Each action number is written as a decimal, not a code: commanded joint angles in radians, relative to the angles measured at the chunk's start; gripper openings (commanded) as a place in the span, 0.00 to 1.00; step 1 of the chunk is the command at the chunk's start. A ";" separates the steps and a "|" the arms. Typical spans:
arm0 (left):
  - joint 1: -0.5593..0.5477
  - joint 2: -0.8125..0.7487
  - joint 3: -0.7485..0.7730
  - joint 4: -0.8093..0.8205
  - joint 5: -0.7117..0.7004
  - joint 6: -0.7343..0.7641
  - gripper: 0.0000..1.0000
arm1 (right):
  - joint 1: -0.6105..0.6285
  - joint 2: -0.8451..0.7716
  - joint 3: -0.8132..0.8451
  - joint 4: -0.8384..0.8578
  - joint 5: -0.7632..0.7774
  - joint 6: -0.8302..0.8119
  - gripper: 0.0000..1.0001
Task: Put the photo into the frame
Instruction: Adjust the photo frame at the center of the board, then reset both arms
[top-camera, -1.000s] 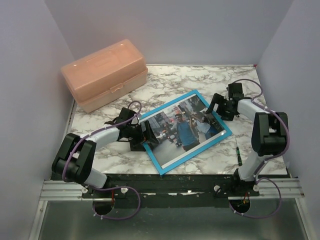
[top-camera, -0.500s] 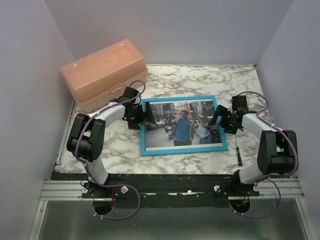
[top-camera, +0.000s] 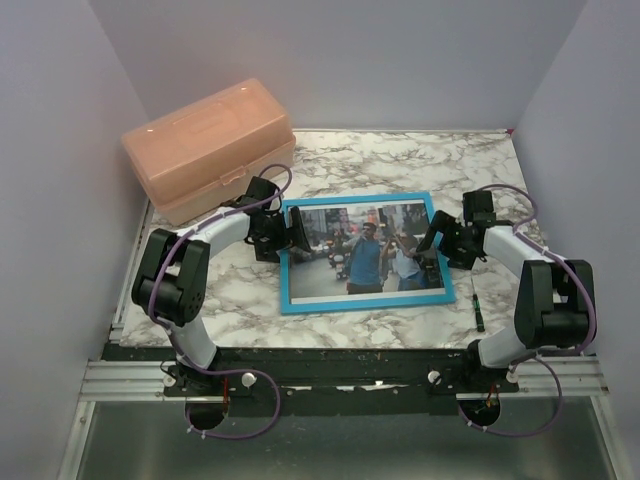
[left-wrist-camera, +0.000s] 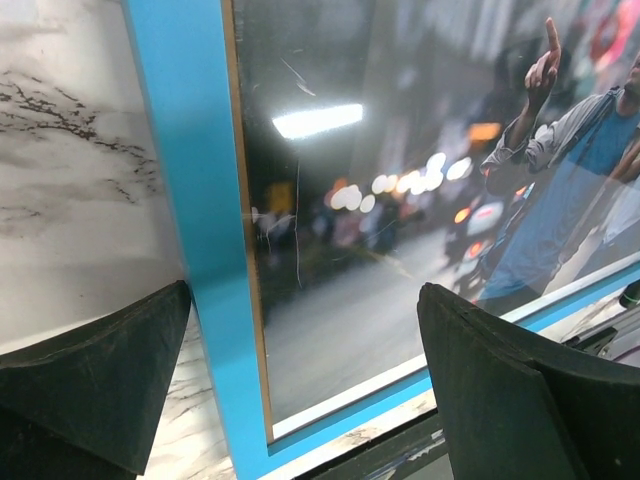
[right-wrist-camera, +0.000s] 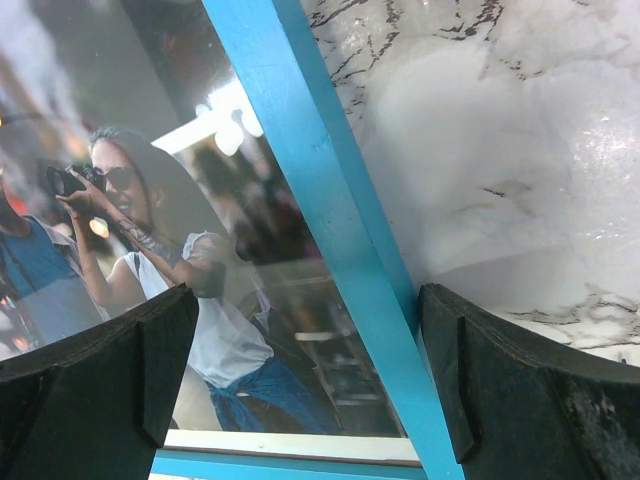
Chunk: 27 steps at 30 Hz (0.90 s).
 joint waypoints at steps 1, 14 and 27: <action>-0.016 -0.041 0.004 -0.039 -0.032 -0.007 0.98 | 0.021 0.017 0.007 -0.086 -0.011 0.045 1.00; -0.016 -0.256 0.011 -0.164 -0.444 -0.011 0.99 | 0.021 -0.160 -0.005 -0.133 0.171 0.078 1.00; -0.016 -0.769 -0.341 0.229 -0.488 0.082 0.99 | 0.021 -0.475 -0.120 0.136 0.150 -0.004 1.00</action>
